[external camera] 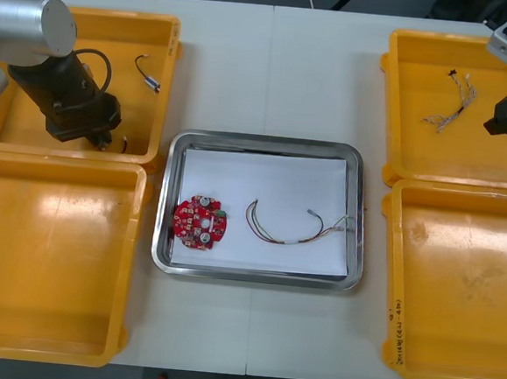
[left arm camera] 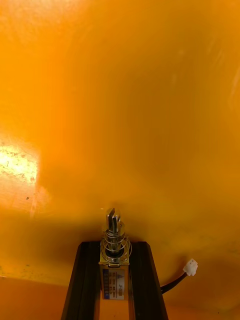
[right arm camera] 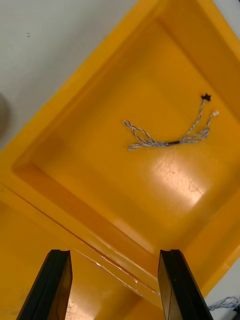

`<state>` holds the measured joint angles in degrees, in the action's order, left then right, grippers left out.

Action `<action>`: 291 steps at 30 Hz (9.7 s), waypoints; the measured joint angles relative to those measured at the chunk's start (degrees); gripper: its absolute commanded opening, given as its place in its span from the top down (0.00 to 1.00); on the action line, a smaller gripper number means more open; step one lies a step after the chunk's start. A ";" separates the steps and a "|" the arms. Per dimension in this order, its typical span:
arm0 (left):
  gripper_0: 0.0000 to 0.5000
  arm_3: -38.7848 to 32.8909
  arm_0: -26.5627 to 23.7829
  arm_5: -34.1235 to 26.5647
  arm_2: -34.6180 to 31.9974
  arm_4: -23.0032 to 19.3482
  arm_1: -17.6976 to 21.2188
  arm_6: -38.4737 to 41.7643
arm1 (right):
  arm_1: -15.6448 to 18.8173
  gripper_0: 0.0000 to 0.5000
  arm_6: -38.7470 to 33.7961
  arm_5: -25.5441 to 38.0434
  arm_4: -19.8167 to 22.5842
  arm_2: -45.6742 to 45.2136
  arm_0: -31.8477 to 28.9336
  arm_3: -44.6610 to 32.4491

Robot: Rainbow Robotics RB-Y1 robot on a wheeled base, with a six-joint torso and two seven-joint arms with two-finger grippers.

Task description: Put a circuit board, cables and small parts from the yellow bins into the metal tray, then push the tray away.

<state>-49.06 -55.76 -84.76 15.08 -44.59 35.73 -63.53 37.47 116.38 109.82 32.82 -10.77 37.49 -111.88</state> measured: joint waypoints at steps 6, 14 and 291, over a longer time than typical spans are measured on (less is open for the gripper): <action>1.00 -0.02 -0.18 0.93 -0.01 -0.02 0.00 0.00 | 0.00 0.00 -5.45 0.00 -1.20 -2.33 1.16 8.24; 1.00 -2.65 -0.25 -1.31 -3.11 0.41 0.00 0.00 | -0.14 0.00 -16.20 0.00 -5.05 -2.33 8.84 22.84; 0.00 25.27 -18.14 28.61 -0.16 6.40 -8.69 8.13 | -8.06 0.00 5.48 -31.09 -10.07 44.43 -3.45 8.16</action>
<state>-23.80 -73.89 -56.15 14.91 -38.18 27.04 -55.39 29.41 121.86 78.72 22.75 33.66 34.03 -103.72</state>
